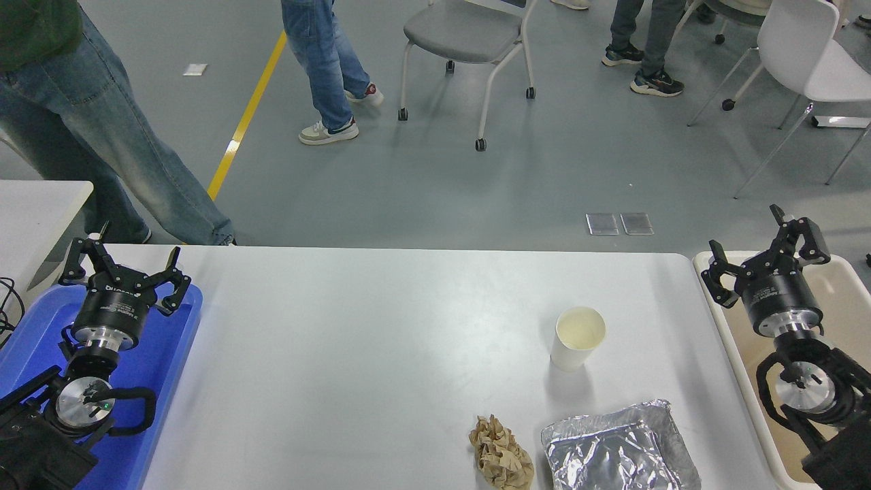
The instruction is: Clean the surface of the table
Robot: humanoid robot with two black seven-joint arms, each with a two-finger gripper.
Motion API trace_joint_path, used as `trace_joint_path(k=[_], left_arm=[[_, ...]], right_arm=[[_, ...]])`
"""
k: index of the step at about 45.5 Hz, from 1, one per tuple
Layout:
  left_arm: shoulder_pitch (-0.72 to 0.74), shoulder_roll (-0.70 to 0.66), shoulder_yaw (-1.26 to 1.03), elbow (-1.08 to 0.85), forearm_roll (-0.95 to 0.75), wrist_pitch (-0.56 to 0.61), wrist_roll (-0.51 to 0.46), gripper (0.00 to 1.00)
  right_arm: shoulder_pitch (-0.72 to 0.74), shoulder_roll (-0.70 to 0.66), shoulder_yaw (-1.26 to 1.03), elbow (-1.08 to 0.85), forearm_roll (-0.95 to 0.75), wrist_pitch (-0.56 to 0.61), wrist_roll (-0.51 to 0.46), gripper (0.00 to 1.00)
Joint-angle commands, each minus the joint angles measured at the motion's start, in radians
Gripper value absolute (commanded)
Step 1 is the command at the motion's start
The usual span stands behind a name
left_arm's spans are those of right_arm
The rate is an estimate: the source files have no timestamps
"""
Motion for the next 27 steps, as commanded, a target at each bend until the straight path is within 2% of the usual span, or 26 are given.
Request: trace_joint_path(k=[1, 9, 14, 27], left_arm=[[0.000, 0.000, 0.000, 0.000, 0.001, 0.000, 0.001, 1.00], [0.000, 0.000, 0.000, 0.000, 0.001, 0.000, 0.001, 1.00], [0.000, 0.000, 0.000, 0.000, 0.001, 0.000, 0.001, 1.00], [0.000, 0.000, 0.000, 0.000, 0.001, 0.000, 0.001, 1.00]], right_arm=[[-0.016, 0.004, -0.010, 0.003, 0.000, 0.016, 0.015, 1.00], [-0.042, 0.079, -0.041, 0.043, -0.001, 0.006, 0.046, 1.00], [-0.091, 0.089, -0.044, 0.100, -0.017, 0.000, 0.056, 1.00], [-0.088, 0.087, -0.061, 0.115, -0.043, -0.041, 0.055, 1.00]])
